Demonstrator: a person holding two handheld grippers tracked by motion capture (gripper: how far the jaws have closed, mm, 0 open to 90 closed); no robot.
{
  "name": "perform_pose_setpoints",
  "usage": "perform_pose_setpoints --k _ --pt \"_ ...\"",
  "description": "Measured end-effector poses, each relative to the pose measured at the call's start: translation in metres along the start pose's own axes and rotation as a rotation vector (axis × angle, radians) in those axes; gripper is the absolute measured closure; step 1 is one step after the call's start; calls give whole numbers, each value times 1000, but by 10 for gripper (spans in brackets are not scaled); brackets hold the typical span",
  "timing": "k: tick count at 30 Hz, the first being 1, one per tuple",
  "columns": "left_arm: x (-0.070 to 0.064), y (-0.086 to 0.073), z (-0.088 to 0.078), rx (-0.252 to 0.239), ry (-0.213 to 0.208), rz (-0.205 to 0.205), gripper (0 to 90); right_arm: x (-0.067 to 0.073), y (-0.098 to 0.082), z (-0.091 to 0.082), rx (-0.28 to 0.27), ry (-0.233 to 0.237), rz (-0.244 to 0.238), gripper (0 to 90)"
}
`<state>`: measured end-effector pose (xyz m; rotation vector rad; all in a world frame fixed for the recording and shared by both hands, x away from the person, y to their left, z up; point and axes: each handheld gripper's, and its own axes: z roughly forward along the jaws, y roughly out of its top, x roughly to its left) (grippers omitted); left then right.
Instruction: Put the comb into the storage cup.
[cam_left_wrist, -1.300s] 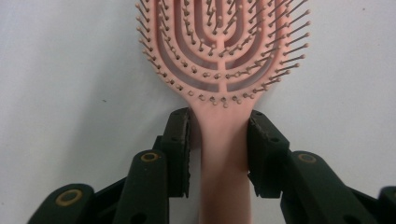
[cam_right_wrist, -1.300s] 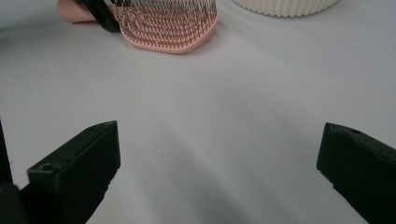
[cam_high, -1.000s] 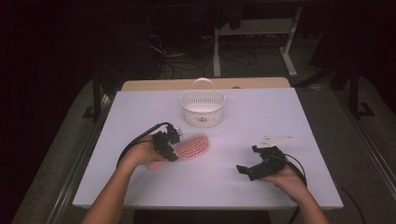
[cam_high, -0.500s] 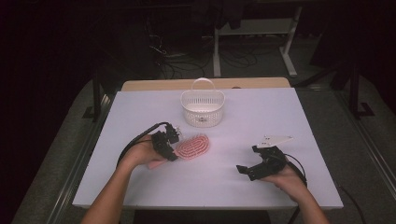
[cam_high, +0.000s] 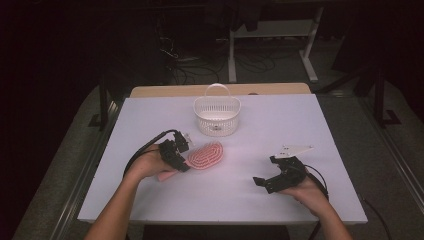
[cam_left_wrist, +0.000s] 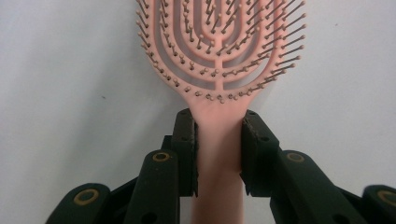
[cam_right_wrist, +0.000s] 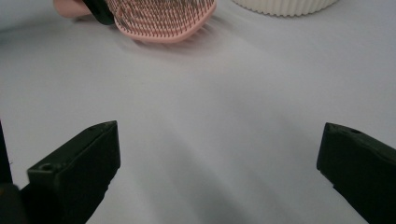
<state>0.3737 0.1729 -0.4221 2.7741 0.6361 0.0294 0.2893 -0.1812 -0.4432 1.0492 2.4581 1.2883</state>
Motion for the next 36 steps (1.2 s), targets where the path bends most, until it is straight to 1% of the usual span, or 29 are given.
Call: perform_pose_setpoints --k 6,10,16,17,18,19,20,22,26,30,33,34,36 --pt "3 -4 -7 -46 -5 -24 708 0 0 0 -1 -2 3 0" --pt "3 -6 -12 -85 -12 -42 708 0 0 0 2 -1 3 0" --pt "2 -9 -19 -146 -19 -47 708 0 0 0 0 -1 2 0" --pt "1 -9 -20 -166 -19 -48 708 0 0 0 1 -1 2 0" --pt "1 -9 -20 -166 -19 -48 708 0 0 0 1 -1 2 0" --pt "0 -10 -21 -188 -21 -46 709 0 0 0 1 -2 1 0" --pt "-1 -10 -21 -199 -22 -41 708 0 0 0 0 -2 0 0" --pt "-1 -10 -22 -211 -22 -39 708 0 0 0 0 -3 1 0" --pt "-1 -11 -23 -254 -17 -44 708 0 0 0 0 -3 -1 0" --pt "-1 -12 -24 -290 -23 -55 708 0 0 0 0 -3 0 0" --pt "-1 -12 -25 -303 -18 -59 708 0 0 0 0 -2 0 0" --pt "-1 -13 -26 -320 -14 -60 708 0 0 0 -1 -2 -1 0" --pt "-1 -14 -28 -337 -12 -59 708 0 0 1 0 -2 -1 0"
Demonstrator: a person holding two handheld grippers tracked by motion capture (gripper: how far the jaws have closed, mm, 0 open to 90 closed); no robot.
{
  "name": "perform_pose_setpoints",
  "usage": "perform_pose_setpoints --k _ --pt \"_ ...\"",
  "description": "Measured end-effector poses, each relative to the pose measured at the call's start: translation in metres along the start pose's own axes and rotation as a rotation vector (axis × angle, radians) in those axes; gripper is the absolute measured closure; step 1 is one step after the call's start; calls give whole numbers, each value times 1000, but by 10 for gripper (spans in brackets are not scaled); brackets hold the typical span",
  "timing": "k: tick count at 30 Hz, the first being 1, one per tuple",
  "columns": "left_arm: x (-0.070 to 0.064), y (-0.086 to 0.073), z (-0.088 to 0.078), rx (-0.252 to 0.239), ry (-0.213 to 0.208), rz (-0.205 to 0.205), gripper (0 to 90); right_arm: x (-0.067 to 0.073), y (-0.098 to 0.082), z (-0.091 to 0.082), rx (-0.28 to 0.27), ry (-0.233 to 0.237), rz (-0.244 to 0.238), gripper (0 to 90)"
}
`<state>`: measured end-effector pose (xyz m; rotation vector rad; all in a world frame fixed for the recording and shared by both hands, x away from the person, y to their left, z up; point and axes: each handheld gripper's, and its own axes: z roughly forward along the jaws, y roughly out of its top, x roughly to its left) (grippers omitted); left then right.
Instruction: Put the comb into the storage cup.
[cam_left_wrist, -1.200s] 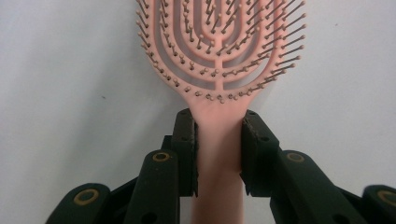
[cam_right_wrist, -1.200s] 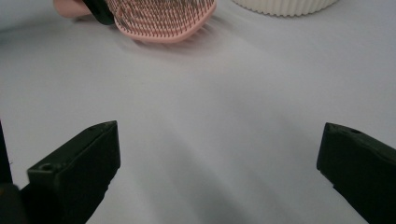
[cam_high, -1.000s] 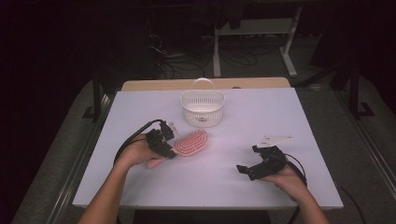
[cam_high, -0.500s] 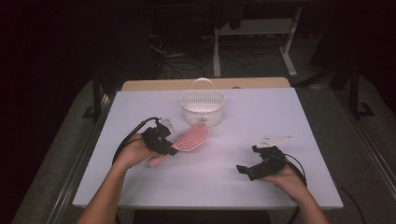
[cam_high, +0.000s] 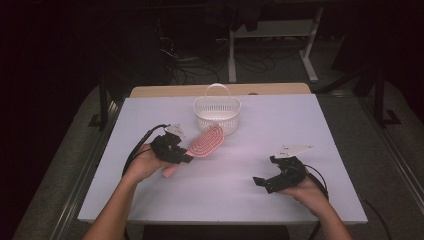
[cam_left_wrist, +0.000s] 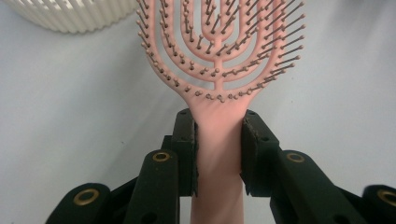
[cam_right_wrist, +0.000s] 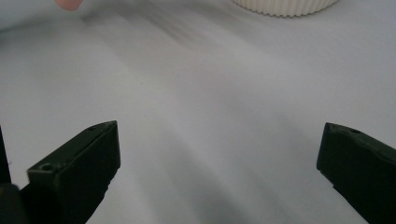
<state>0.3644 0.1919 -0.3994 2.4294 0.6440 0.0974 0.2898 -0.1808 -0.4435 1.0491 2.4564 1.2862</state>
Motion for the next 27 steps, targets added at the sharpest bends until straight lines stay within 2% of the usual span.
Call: perform_pose_setpoints --k 10,21,27 --pt "-2 2 -8 -91 19 -7 708 0 0 0 -1 1 0 0" --pt "-7 5 -12 -221 55 -2 708 0 0 1 -1 3 1 0" --pt "-9 5 -10 -291 49 -10 708 1 0 1 1 2 0 0"
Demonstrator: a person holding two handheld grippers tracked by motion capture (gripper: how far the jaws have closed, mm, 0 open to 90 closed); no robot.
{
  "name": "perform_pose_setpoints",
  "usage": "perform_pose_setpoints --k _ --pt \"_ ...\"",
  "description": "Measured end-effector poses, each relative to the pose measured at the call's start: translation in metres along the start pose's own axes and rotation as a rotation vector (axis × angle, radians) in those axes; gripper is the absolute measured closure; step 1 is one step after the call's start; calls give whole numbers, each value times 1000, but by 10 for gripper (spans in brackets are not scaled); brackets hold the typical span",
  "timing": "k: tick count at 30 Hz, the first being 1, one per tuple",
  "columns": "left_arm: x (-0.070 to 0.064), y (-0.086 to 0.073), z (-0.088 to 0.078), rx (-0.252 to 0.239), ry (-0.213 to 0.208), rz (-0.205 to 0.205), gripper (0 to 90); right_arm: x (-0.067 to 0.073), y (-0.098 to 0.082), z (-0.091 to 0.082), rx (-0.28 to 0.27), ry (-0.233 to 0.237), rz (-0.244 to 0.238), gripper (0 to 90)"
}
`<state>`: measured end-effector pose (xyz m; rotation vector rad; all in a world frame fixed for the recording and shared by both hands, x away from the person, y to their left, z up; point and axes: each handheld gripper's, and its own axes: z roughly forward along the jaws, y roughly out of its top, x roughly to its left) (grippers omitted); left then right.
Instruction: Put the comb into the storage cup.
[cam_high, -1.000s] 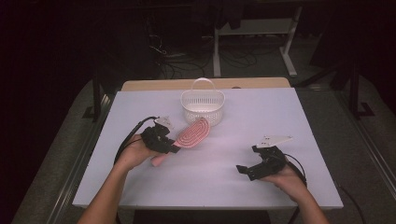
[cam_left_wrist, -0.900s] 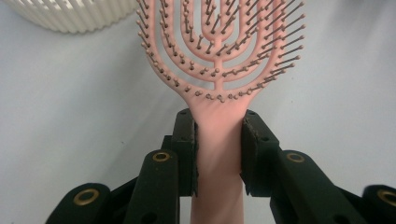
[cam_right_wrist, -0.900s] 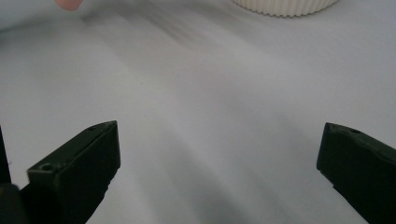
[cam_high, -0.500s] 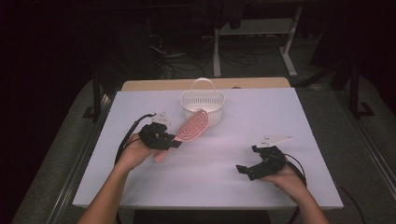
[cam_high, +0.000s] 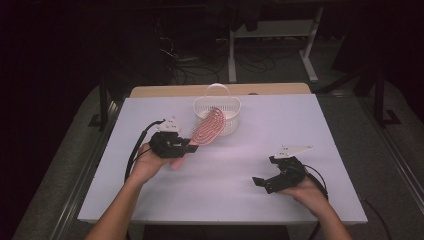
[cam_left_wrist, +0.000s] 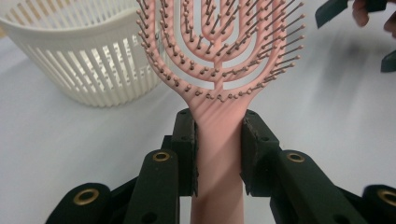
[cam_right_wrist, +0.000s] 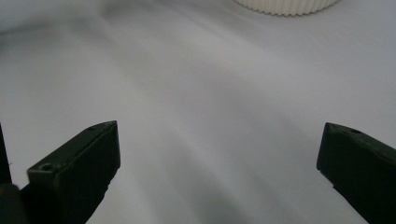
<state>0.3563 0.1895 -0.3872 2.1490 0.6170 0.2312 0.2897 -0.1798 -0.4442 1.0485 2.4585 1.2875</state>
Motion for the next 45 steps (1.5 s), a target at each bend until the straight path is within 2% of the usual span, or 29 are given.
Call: perform_pose_setpoints --k 7,13,23,32,38,45 --pt "-5 1 5 -76 7 -5 707 0 0 -1 -3 10 9 0" --pt "-6 1 9 -100 4 -22 708 0 0 0 0 13 10 0" --pt "-7 0 13 -106 4 -21 708 -1 0 -1 -4 13 16 0" --pt "-9 0 13 -112 -2 -22 708 -1 4 -3 -29 14 30 0" --pt "-6 0 11 -120 14 -25 708 -1 11 -7 -58 10 29 0" --pt "-6 0 6 -125 31 -15 708 1 24 -6 -54 3 14 0"
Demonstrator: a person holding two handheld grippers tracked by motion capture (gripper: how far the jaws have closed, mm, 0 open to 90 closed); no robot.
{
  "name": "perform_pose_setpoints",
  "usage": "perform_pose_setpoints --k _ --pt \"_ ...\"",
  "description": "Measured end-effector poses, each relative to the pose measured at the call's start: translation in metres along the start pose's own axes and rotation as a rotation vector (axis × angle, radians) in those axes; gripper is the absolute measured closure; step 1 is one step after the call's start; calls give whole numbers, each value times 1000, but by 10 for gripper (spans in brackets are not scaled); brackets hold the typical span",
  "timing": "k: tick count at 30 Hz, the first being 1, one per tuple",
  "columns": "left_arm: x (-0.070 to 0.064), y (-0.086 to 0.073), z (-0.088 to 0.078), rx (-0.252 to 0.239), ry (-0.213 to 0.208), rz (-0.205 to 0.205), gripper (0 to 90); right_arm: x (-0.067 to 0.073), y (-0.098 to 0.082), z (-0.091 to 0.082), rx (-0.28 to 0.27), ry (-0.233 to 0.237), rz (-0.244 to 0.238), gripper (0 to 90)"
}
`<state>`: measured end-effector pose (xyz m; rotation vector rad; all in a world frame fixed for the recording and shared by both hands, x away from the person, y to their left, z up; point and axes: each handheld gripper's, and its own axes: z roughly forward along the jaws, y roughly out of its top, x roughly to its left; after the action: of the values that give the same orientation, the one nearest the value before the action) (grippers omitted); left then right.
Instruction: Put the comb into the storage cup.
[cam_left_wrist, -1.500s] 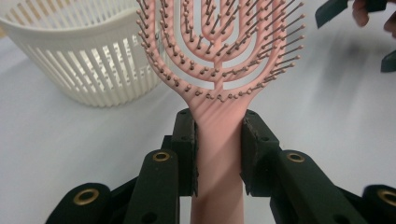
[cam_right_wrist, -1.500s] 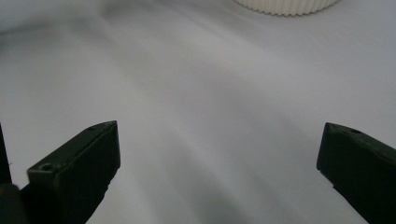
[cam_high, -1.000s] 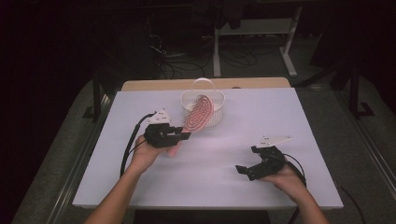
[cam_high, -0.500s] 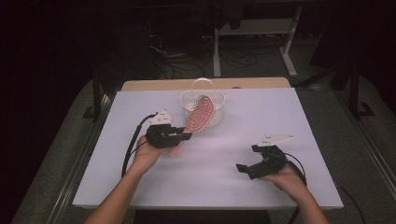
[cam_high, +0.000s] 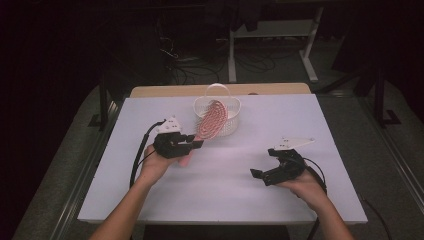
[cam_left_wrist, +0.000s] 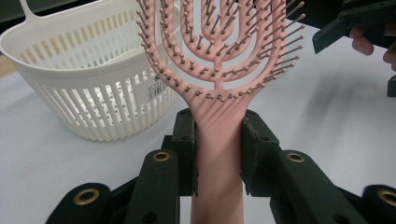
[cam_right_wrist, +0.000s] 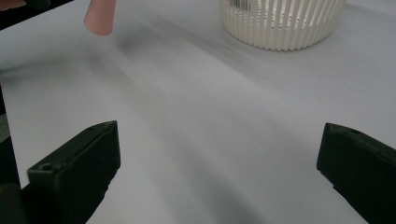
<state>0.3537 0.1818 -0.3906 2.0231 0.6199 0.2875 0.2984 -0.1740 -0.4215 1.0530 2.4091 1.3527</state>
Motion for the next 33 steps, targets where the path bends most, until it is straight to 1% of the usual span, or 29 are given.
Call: perform_pose_setpoints --k 2,6,14,20,25,33 --pt "0 0 1 0 1 3 708 1 5 1 0 5 -11 0" --pt "-1 0 2 3 4 6 708 0 11 3 5 4 -11 0" --pt "0 2 -1 -13 10 4 708 -4 23 7 6 13 6 0" --pt "-1 1 1 -11 5 8 708 -5 32 9 -11 35 13 0" --pt "-3 1 3 -8 5 16 708 -7 39 13 -14 46 10 0" --pt "-2 1 1 -12 10 11 709 -10 50 16 -23 65 10 0"
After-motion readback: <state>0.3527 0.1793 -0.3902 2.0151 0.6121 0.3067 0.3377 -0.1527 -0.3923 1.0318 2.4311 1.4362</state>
